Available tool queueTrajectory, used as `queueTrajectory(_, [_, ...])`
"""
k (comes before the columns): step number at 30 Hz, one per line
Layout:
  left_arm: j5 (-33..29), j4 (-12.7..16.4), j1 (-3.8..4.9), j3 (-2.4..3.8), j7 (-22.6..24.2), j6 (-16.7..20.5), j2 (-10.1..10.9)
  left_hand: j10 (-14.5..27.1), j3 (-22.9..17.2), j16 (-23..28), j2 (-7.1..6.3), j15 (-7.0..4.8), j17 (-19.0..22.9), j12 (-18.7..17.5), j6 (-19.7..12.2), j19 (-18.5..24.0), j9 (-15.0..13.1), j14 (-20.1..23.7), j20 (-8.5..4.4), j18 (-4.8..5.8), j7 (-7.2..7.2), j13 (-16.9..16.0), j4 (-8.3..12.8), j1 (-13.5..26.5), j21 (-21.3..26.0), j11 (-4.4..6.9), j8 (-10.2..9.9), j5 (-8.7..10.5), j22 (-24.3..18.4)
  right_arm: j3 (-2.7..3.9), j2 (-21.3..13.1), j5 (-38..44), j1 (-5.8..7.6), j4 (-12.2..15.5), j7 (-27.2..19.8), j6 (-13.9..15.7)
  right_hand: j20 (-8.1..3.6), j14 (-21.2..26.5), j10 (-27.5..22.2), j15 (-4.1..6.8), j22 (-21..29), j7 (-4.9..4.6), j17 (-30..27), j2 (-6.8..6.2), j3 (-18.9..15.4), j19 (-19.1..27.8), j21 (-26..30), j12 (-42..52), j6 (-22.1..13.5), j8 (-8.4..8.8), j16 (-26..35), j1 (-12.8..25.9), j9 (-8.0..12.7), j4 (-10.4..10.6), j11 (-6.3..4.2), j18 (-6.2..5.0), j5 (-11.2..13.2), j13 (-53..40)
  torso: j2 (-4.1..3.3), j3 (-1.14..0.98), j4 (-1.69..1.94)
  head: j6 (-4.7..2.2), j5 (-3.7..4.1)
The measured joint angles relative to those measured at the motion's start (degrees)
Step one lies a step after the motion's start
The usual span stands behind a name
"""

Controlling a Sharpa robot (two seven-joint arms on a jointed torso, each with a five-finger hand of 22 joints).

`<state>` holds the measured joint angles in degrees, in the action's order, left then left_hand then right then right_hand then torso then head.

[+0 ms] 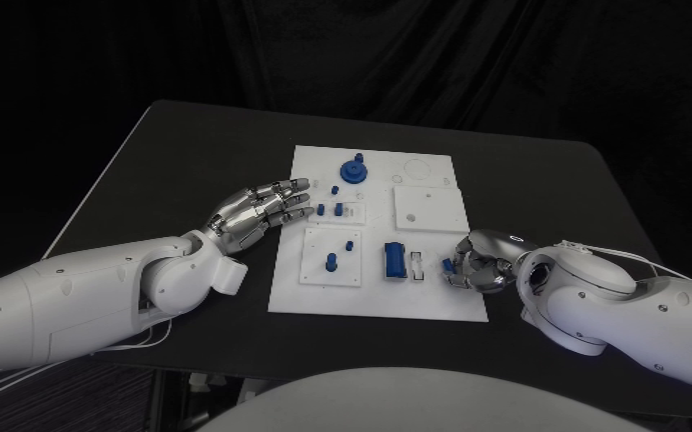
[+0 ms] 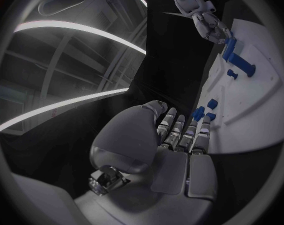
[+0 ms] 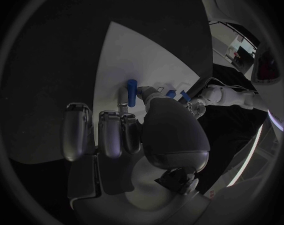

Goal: Assemble the parts on the task board

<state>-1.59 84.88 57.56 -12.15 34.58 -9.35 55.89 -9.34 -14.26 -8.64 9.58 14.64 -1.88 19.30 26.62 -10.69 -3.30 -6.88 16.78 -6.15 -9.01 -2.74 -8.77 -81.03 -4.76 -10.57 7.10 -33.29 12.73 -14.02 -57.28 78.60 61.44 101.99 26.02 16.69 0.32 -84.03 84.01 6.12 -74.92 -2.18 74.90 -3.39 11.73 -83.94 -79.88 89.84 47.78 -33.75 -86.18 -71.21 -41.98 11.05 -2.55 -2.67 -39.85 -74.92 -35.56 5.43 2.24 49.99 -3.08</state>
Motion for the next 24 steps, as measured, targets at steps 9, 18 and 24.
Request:
queueTrajectory(9, [0.0, 0.12, -0.02, 0.01, -0.11, 0.0, 0.13, -0.2, 0.0, 0.0, -0.06, 0.0, 0.0, 0.21, 0.0, 0.0, 0.0, 0.0, 0.0, 0.0, 0.0, 0.0, 0.0, 0.07, 0.0, -0.2, 0.0, 0.0, 0.0, -0.14, -0.5, -14.68, 0.45, 1.55, -2.83, 1.32, 0.0, 0.0, 0.0, 0.0, 0.0, -0.09, 0.0, 0.3, 3.44, 0.0, -0.62, 0.0, -0.33, 0.03, -0.38, 2.55, -0.08, -1.95, 0.0, 0.0, 1.29, 0.0, 0.0, 0.01, 0.02, 0.0, -0.07])
queueTrajectory(18, [0.0, 0.0, -0.03, 0.01, -0.18, 0.0, -0.06, -0.2, 0.0, 0.0, -0.06, 0.0, 0.0, 0.21, 0.0, 0.0, 0.01, 0.0, 0.0, 0.0, 0.0, -0.04, 0.0, 0.06, 0.0, -0.2, 0.0, 0.0, 0.01, -0.07, 0.92, -23.02, 0.91, 1.17, -4.37, 1.42, 0.0, 0.0, 0.0, 0.0, 0.0, 0.04, 0.0, 0.67, 4.68, 0.0, -0.62, 0.0, -0.19, 0.08, -0.38, 3.69, -0.07, -2.44, 0.0, 0.0, 1.57, 0.01, 0.05, 0.04, 0.1, 0.0, -0.09])
queueTrajectory(24, [0.0, -0.22, -0.03, 0.0, -0.21, -0.01, -0.31, -0.2, 0.0, 0.0, -0.06, 0.0, 0.0, 0.21, 0.0, 0.0, 0.01, 0.0, 0.0, 0.0, 0.0, -0.04, 0.0, 0.06, 0.0, -0.2, 0.0, 0.0, 0.01, -0.08, 1.56, -25.1, 0.95, 0.56, -5.12, 1.42, 0.0, 0.0, 0.0, 0.0, 0.01, 0.05, 0.0, 0.66, 6.17, 0.0, -0.62, 0.0, -0.15, 0.07, -0.38, 5.04, -0.04, -3.16, 0.0, 0.0, 2.29, 0.01, 0.05, 0.04, 0.12, 0.0, -0.13])
